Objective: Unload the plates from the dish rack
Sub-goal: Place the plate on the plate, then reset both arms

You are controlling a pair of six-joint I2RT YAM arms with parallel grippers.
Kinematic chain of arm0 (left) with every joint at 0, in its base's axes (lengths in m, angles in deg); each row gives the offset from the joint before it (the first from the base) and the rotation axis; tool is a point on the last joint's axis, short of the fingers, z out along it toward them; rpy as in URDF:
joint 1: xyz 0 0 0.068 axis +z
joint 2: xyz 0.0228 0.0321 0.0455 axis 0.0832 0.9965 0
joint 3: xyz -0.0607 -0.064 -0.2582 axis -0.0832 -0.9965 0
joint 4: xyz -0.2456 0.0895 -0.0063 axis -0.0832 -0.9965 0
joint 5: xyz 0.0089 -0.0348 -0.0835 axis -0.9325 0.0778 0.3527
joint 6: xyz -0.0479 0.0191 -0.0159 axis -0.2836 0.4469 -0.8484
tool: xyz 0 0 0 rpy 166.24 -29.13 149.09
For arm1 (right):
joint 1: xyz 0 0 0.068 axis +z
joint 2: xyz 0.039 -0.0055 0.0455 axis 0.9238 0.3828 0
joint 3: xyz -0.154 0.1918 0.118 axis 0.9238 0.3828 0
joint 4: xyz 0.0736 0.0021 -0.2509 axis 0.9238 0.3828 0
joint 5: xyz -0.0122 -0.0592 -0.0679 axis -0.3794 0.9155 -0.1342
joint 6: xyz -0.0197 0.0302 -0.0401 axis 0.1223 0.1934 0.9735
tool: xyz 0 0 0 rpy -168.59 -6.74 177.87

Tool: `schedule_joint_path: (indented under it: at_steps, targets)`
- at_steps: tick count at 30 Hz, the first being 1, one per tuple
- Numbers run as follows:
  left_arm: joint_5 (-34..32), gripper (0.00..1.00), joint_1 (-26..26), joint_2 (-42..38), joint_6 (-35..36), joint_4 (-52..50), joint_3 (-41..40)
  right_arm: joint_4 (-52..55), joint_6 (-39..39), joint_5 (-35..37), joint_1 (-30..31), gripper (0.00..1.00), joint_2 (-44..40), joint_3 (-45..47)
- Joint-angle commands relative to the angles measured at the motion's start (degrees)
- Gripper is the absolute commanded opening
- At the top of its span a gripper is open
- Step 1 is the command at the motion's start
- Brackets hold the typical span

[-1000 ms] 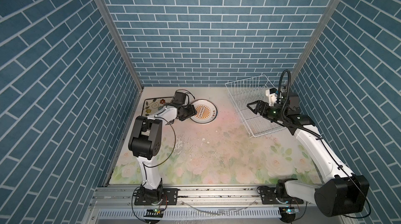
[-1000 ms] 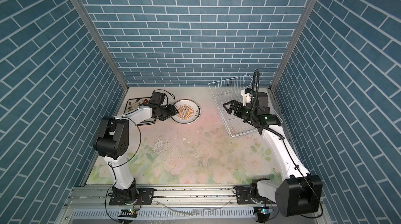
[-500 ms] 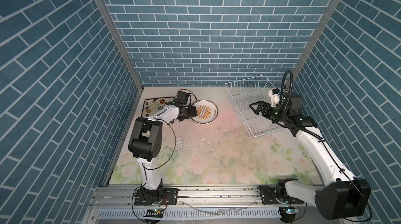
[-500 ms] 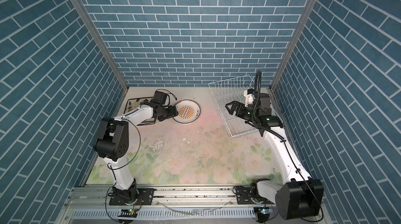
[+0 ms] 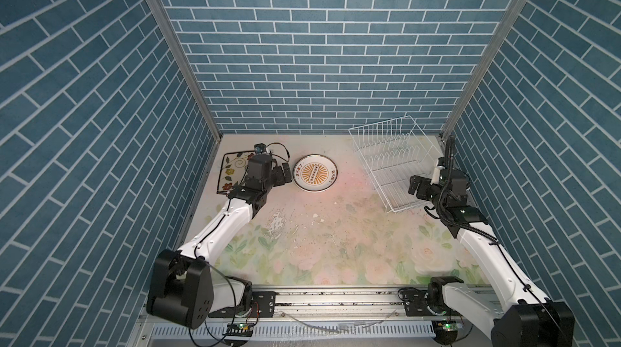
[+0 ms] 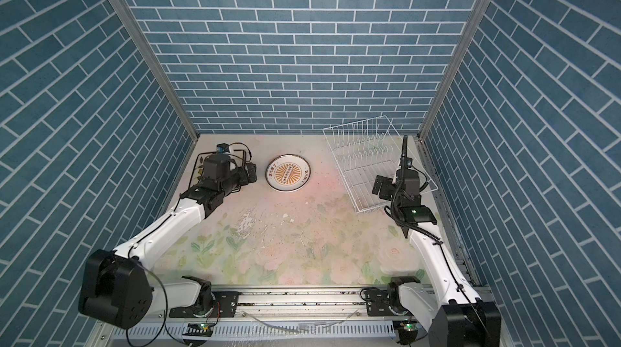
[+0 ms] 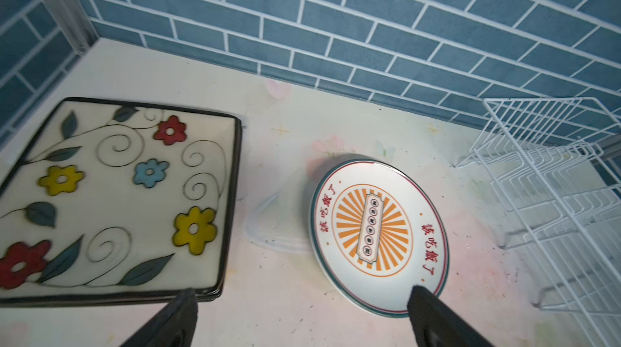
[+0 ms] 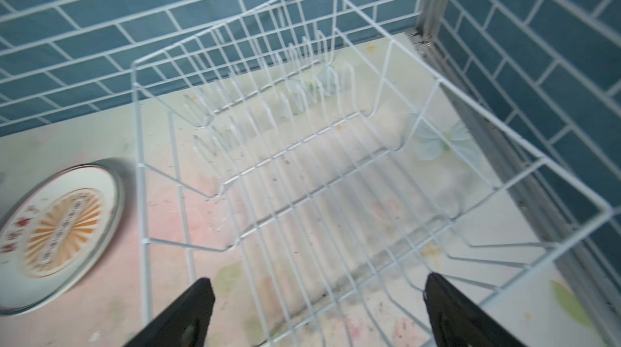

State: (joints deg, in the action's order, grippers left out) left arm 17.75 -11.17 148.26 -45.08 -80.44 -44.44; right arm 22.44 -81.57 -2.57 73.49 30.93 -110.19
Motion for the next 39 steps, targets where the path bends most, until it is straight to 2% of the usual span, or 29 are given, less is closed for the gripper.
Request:
schedule_joint_path:
  at_steps: [1, 8, 11, 16, 25, 29, 31, 35, 39]
  targets:
    - [-7.7, 1.00, -0.1, -5.1, 5.6, 16.0, -8.7, -12.8, 6.1, 9.0, -2.0, 0.99, 1.3, 4.4]
    - [-7.3, 1.00, -0.2, -10.3, 17.9, 27.9, -18.8, -25.8, 8.9, 9.1, -4.2, 0.99, 9.9, 9.8]
    - [-7.0, 1.00, -0.2, -10.9, 21.7, 31.4, -21.7, -37.3, 9.0, 7.9, -4.4, 0.99, 12.1, 14.6]
    - [-9.9, 1.00, -0.2, -10.7, 24.5, 32.2, -23.9, -53.2, 12.0, 6.4, -4.7, 0.99, 16.7, 20.5]
    - [-13.9, 1.00, -0.2, -7.7, 28.2, 43.1, -30.5, -66.7, 13.3, 0.8, -5.1, 0.99, 25.8, 24.0]
    - [-15.7, 1.00, -0.1, -4.1, 29.3, 47.8, -31.3, -71.8, 14.2, -0.8, -5.1, 0.99, 31.1, 24.0]
    - [-14.7, 1.00, 0.8, -3.3, 30.2, 47.9, -30.8, -68.5, 14.5, -1.7, -5.1, 0.99, 30.2, 23.1]
    - [-17.1, 1.00, 1.9, 1.0, 30.7, 50.2, -30.2, -66.2, 14.2, -0.6, -5.0, 0.99, 30.8, 21.4]
    - [-17.3, 1.00, 4.0, 6.7, 28.6, 56.6, -31.5, -61.9, 13.5, 0.7, -5.2, 0.99, 30.6, 19.2]
